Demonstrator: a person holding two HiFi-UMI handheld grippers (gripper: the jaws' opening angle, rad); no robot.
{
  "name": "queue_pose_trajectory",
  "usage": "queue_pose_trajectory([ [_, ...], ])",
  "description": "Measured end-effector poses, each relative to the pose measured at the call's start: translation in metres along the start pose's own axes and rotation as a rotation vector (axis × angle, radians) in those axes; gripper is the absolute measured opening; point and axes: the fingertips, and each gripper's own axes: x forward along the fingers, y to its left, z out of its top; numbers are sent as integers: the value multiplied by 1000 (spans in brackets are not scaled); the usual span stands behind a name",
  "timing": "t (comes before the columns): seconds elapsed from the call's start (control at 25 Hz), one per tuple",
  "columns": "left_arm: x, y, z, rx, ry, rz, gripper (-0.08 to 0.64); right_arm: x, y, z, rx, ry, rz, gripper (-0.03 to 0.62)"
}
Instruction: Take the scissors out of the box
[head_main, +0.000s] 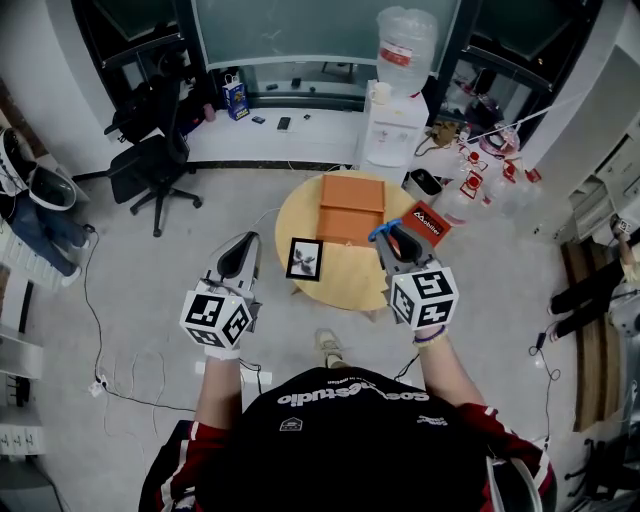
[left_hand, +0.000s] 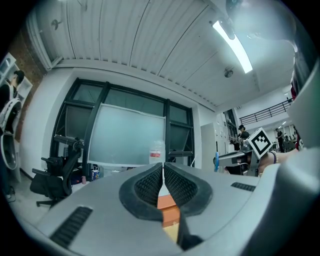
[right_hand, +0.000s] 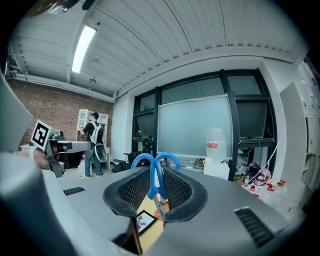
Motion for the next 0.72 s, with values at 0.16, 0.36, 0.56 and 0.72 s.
queue_pose_trajectory([
  [0.16, 0, -2, 0, 1, -4, 2, 26, -2, -1, 1, 1, -5, 3, 107],
  [0.36, -1, -2, 1, -1, -3, 4, 26, -3, -1, 5, 5, -9, 4, 107],
  [0.56, 0, 0, 4, -5, -8, 2, 26, -2, 1, 8, 4, -13, 8, 107],
  [0.72, 0, -1, 6, -16, -16, -6, 26, 0, 2, 8, 10, -16, 6, 107],
])
